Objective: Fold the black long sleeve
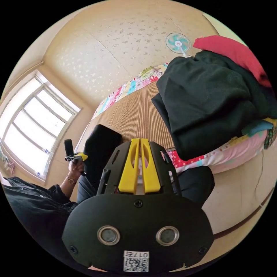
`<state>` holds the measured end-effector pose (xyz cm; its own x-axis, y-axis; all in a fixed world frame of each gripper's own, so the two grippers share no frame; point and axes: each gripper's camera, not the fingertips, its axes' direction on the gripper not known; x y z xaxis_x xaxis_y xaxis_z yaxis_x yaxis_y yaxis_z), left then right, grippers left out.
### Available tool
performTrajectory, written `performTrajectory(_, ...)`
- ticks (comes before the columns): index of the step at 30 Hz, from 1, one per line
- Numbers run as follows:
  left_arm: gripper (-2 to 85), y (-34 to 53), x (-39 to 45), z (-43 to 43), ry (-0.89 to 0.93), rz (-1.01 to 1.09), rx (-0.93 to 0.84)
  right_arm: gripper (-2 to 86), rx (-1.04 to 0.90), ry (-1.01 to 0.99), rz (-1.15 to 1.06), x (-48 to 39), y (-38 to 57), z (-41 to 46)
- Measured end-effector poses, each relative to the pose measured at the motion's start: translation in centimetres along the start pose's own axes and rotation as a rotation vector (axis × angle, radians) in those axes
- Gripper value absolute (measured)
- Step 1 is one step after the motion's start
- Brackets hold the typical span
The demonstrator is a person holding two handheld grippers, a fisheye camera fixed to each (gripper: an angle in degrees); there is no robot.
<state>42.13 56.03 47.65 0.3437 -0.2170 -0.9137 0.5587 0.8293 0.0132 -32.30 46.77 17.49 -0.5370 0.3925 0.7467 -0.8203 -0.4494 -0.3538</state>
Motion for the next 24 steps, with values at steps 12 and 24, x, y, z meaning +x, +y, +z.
performTrajectory(12, -0.3, 8.4, 1.8, 1.0, 0.218, -0.078, 0.099, 10.6, -0.25, -0.009, -0.054, -0.8, -8.9, 20.6)
performTrajectory(24, 11.9, -0.9, -7.8, -1.6, -0.162, -0.498, 0.257, 3.1, -0.292, -0.225, 0.06, 1.8, -8.2, 23.0)
